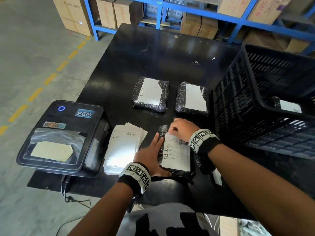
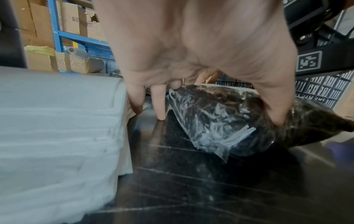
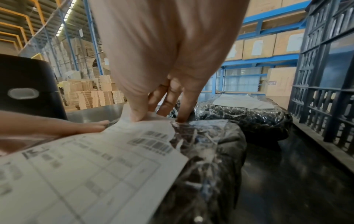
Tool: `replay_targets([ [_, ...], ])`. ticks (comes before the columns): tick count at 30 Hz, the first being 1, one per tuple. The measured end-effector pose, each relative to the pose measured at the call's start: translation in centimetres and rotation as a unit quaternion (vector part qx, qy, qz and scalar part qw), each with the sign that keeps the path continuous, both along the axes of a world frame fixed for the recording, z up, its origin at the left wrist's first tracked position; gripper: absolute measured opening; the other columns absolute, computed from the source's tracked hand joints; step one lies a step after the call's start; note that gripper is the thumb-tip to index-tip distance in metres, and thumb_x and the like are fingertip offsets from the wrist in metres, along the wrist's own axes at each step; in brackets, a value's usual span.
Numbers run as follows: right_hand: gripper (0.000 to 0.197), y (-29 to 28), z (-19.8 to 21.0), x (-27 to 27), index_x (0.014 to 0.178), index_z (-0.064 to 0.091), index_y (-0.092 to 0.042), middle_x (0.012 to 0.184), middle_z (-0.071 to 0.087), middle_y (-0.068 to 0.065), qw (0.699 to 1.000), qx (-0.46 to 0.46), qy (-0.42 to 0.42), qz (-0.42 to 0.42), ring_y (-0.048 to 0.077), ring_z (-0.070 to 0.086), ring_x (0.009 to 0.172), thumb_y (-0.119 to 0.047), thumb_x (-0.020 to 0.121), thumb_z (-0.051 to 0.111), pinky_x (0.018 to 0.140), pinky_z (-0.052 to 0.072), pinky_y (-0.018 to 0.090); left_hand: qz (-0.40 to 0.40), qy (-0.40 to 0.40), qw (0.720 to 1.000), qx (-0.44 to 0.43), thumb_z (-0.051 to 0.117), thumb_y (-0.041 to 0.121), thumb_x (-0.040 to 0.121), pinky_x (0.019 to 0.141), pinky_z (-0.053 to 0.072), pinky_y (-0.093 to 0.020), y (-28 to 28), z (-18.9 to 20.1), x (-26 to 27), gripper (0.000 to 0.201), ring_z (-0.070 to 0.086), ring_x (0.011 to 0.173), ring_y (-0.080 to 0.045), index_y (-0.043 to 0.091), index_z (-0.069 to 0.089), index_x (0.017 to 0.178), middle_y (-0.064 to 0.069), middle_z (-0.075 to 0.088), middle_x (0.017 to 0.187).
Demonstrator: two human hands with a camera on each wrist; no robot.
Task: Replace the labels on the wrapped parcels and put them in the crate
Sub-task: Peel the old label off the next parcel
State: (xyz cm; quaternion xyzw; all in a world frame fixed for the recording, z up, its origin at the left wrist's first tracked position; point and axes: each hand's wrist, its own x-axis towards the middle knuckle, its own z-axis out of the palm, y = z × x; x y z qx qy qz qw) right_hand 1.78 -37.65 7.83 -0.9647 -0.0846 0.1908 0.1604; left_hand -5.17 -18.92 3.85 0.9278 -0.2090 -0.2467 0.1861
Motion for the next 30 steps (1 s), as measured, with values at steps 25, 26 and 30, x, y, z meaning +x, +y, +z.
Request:
replay_targets([
  [25, 0.015, -2.1, 3.2, -5.1, 0.084, 0.066, -0.019, 0.088, 0.049, -0.011, 0.995, -0.015, -0.033, 0.089, 0.007, 0.052, 0.074, -0.019, 0.094, 0.055, 0.068, 0.036, 0.021, -0.017, -0.002, 0.997, 0.081, 0.071, 0.069, 0.059, 0.118, 0.010, -0.049, -1.4, 0.0, -0.2, 0.126, 0.054, 0.121, -0.018, 0.032, -0.010, 0.149, 0.008, -0.020, 0.157],
  [26, 0.016, -2.4, 3.2, -5.4, 0.084, 0.067, -0.019, 0.088, 0.050, -0.010, 0.996, -0.017, -0.031, 0.082, 0.006, 0.051, 0.073, -0.022, 0.094, 0.055, 0.068, 0.035, 0.021, -0.025, -0.004, 0.996, 0.085, 0.071, 0.069, 0.059, 0.118, 0.009, -0.049, -1.4, 0.0, -0.2, 0.126, 0.053, 0.122, -0.018, 0.032, -0.010, 0.149, 0.008, -0.020, 0.157],
  [30, 0.018, -3.0, 3.5, -5.4, 0.089, 0.072, -0.027, 0.101, 0.056, -0.015, 0.998, -0.014, -0.033, 0.047, 0.002, 0.053, 0.086, -0.031, 0.095, 0.055, 0.076, 0.039, 0.023, -0.050, -0.029, 0.992, 0.115, 0.067, 0.073, 0.061, 0.118, 0.004, -0.052, -2.0, 0.3, -0.1, 0.128, 0.019, 0.145, -0.020, 0.023, -0.010, 0.151, 0.000, -0.018, 0.158],
])
